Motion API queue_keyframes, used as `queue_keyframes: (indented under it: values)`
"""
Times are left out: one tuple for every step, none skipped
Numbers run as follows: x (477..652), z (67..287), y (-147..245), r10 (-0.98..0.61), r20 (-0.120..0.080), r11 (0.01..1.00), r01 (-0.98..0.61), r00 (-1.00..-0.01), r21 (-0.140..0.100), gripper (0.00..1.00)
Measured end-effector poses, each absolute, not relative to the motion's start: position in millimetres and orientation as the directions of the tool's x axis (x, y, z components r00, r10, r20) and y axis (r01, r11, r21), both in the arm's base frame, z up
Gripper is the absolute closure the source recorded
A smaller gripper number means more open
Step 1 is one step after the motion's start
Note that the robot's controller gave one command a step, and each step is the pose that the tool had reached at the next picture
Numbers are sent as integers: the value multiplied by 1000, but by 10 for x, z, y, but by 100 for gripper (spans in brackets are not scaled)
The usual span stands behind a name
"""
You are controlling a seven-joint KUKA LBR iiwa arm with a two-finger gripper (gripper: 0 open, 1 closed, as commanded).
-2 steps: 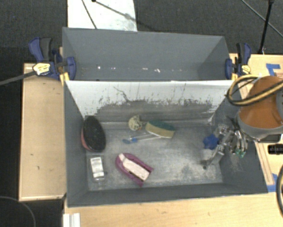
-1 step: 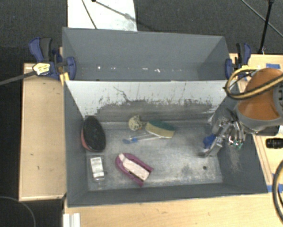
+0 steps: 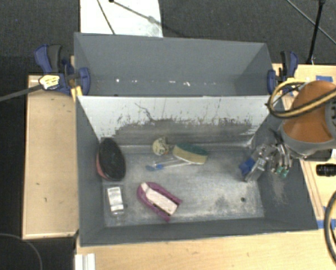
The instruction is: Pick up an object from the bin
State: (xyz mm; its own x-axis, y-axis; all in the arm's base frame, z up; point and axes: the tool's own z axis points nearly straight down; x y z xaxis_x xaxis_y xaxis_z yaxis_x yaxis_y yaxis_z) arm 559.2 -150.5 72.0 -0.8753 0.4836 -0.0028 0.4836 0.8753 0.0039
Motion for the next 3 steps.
queue_keyframes:
  values:
    - [5606,794,-1505,478,-8,878,478,-878,2,100]
    - [5624,1271,-1511,472,-8,881,472,-881,2,100]
    - [5644,1808,-1514,465,-9,885,465,-885,3,100]
